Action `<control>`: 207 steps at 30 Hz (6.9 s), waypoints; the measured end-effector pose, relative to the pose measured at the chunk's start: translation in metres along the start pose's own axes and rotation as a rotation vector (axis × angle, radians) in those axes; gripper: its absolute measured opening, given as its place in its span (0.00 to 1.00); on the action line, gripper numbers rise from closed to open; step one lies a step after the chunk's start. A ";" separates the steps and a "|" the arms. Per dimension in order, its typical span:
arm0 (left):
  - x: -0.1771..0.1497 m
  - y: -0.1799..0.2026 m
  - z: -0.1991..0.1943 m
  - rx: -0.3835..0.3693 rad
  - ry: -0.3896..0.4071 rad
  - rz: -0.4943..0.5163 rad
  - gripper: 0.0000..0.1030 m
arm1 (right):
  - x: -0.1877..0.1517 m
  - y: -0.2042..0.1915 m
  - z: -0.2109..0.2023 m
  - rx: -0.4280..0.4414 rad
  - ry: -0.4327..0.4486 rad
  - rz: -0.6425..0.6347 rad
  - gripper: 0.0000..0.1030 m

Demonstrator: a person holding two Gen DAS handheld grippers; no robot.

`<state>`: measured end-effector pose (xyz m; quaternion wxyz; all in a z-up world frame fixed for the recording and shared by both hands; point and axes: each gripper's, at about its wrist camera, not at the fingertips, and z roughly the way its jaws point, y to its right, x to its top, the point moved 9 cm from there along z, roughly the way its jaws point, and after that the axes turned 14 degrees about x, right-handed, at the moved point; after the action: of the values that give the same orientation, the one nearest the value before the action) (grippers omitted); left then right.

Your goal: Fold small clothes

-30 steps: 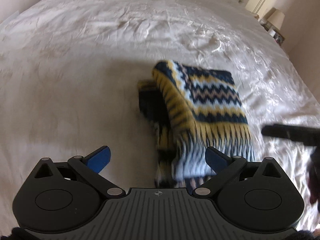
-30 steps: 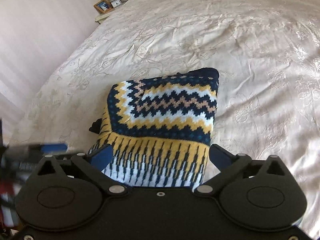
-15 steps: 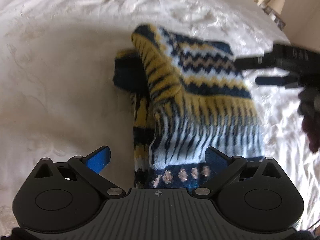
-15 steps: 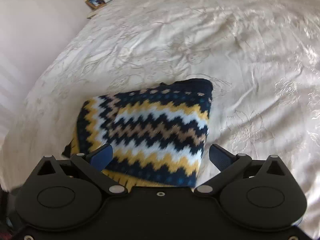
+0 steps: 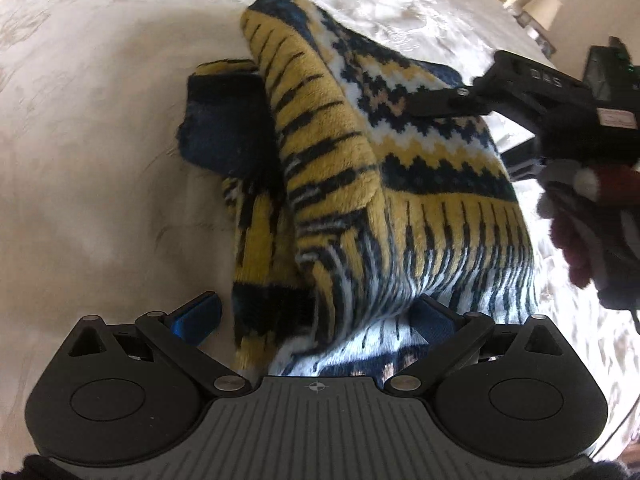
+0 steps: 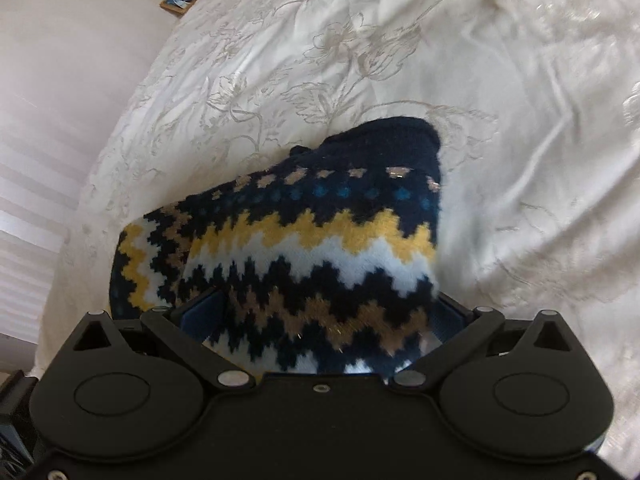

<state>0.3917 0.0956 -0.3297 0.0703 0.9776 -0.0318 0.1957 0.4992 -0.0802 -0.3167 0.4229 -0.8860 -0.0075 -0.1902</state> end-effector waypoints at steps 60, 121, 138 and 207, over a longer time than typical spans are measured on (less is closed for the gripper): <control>-0.162 0.103 -0.171 -0.081 0.144 0.082 0.28 | -0.180 -0.102 -0.197 0.077 0.160 -0.013 0.49; -0.096 0.080 -0.082 0.034 0.011 0.157 0.77 | -0.169 -0.052 -0.129 -0.374 0.079 -0.168 0.98; -0.081 0.086 -0.166 0.140 0.151 0.140 0.78 | -0.207 -0.088 -0.213 -0.449 0.301 -0.105 1.00; -0.213 0.079 -0.268 0.367 0.127 0.095 0.73 | -0.336 -0.170 -0.284 -0.515 0.368 -0.201 1.00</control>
<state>0.0872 0.0645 -0.1578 -0.1165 0.9571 -0.0374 0.2627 0.0641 -0.1346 -0.1434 0.1586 -0.9094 0.0299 -0.3833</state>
